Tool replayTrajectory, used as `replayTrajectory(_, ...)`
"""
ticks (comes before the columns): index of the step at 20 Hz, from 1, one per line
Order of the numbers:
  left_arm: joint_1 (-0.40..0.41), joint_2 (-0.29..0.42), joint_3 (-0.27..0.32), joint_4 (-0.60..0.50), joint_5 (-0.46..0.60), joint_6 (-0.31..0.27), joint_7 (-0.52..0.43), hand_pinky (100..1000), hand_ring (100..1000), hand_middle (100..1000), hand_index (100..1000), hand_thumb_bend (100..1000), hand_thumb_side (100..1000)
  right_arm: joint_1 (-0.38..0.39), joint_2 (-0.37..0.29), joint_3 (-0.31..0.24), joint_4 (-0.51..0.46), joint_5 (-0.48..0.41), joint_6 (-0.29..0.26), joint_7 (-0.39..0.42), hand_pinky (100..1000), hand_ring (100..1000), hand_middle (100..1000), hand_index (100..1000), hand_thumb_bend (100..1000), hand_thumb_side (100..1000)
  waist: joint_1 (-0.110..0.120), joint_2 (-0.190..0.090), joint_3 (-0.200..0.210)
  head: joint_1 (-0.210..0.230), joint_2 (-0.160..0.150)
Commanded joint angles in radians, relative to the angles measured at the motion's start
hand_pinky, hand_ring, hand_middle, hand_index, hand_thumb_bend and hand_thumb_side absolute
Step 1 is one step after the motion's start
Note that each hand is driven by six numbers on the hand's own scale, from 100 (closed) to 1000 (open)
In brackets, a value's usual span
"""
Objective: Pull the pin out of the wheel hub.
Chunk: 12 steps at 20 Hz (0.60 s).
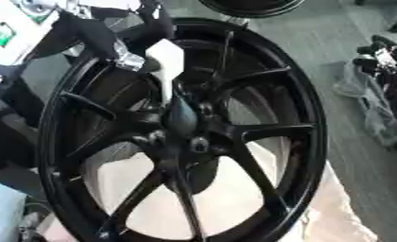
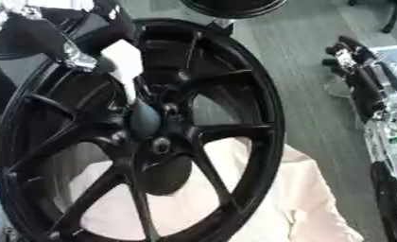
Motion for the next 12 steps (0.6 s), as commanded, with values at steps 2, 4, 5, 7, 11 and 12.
replayTrajectory(2, -0.019, 0.008, 0.003, -0.007, 0.012, -0.106, -0.101, 912, 889, 813, 819, 337, 534, -0.016, -0.02, -0.001, -0.019, 0.011, 0.007, -0.004, 953, 824, 807, 950, 100, 674, -0.003, -0.016, -0.003, 0.003, -0.01)
replayTrajectory(4, -0.019, 0.007, 0.001, -0.011, 0.023, -0.102, -0.101, 912, 889, 812, 818, 338, 526, -0.017, -0.019, 0.0, -0.019, 0.013, 0.01, -0.004, 953, 825, 806, 950, 100, 678, -0.002, -0.016, -0.004, 0.003, -0.01)
replayTrajectory(5, -0.019, 0.007, -0.001, -0.014, 0.028, -0.099, -0.101, 912, 889, 812, 816, 339, 523, -0.017, -0.019, 0.0, -0.019, 0.013, 0.011, -0.004, 953, 825, 806, 950, 100, 681, -0.002, -0.016, -0.004, 0.004, -0.011)
replayTrajectory(7, -0.019, 0.007, -0.005, -0.018, 0.034, -0.096, -0.101, 913, 891, 814, 814, 341, 515, -0.018, -0.019, 0.0, -0.019, 0.015, 0.014, -0.004, 954, 825, 806, 949, 100, 684, -0.002, -0.015, -0.005, 0.005, -0.012)
replayTrajectory(11, -0.02, 0.005, -0.009, -0.028, 0.049, -0.089, -0.101, 913, 893, 819, 814, 326, 509, -0.019, -0.02, 0.002, -0.018, 0.017, 0.018, -0.004, 954, 825, 804, 948, 100, 689, -0.001, -0.015, -0.007, 0.005, -0.013)
replayTrajectory(12, -0.021, 0.005, -0.01, -0.031, 0.052, -0.086, -0.101, 914, 895, 823, 816, 331, 505, -0.019, -0.02, 0.002, -0.018, 0.018, 0.02, -0.003, 954, 825, 804, 947, 100, 690, 0.0, -0.014, -0.007, 0.005, -0.012)
